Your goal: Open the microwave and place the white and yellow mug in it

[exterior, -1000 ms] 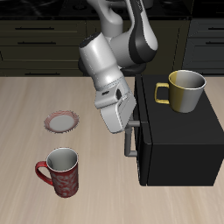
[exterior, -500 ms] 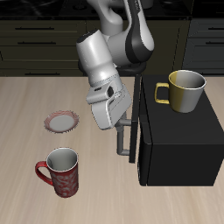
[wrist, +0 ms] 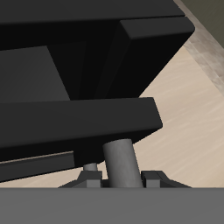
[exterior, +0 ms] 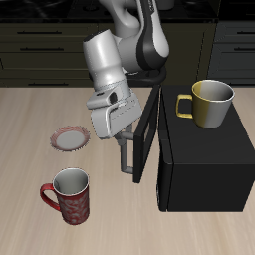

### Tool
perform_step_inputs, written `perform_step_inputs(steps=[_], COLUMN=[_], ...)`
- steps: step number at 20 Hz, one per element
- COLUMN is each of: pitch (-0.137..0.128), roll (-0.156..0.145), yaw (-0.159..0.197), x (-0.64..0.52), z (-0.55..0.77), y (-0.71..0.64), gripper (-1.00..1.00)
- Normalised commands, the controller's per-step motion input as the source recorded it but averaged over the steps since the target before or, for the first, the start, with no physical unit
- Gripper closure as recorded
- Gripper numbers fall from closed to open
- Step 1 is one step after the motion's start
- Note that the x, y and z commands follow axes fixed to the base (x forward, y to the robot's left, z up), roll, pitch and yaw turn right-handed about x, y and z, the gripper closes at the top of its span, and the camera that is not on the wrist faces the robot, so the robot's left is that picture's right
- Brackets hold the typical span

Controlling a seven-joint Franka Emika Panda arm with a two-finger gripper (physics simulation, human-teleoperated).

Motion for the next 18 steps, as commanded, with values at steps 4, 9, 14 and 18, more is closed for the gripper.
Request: perform_step_inputs(steps=[4, 9, 14, 18], pitch=[-0.038, -0.026, -0.009, -0.028], roll=[0.005, -0.006, -0.007, -0.021], yaw=[-0.026, -0.037, -0.061, -0.043], x=[-0.1, -0.19, -0.23, -0.12], z=[0.11, 0.12, 0.07, 0.09], y=[-0.01, -0.08, -0.12, -0.11], gripper=[1.0, 1.0, 1.0, 1.0])
